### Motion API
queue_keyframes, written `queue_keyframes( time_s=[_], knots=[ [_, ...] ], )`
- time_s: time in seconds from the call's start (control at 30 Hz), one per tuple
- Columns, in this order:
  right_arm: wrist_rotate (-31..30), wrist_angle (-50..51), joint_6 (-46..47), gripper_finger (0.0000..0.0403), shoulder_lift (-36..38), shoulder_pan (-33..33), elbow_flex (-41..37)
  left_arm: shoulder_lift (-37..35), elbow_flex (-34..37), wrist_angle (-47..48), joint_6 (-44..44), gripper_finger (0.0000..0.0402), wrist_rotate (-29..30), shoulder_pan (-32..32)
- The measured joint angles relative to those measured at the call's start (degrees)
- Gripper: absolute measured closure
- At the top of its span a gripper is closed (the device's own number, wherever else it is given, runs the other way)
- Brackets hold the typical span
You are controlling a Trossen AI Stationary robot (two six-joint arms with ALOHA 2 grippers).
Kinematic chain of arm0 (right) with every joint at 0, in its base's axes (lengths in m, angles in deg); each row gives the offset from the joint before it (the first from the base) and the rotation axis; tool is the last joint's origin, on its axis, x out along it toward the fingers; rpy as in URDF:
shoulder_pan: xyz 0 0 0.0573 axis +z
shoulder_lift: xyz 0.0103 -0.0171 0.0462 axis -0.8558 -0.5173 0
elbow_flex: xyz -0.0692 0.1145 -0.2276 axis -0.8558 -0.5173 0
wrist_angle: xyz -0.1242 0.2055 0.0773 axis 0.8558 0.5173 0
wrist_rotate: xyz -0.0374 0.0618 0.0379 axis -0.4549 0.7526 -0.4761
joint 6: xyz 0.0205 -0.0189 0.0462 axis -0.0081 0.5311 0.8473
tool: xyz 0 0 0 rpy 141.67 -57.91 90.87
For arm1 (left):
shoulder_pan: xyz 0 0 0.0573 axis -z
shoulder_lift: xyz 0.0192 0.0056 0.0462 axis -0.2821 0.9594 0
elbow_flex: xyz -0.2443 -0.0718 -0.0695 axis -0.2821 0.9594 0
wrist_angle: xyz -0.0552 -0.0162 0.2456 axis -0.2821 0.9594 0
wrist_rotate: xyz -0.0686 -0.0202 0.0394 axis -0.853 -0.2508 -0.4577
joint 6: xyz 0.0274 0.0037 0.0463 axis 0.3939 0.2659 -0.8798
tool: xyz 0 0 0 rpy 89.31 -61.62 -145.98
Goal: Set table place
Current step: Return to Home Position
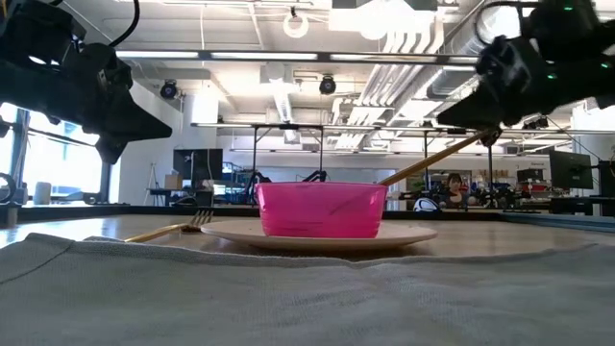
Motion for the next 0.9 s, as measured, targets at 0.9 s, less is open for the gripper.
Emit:
queue_keyframes(
  time_s=[0.9],
  knots=[
    [-2.8,16.1,-6.1,0.0403,30.4,-0.8,-9.8,0.0,0.0,0.0,-0.2,0.0399,-0.1,0.0]
  ],
)
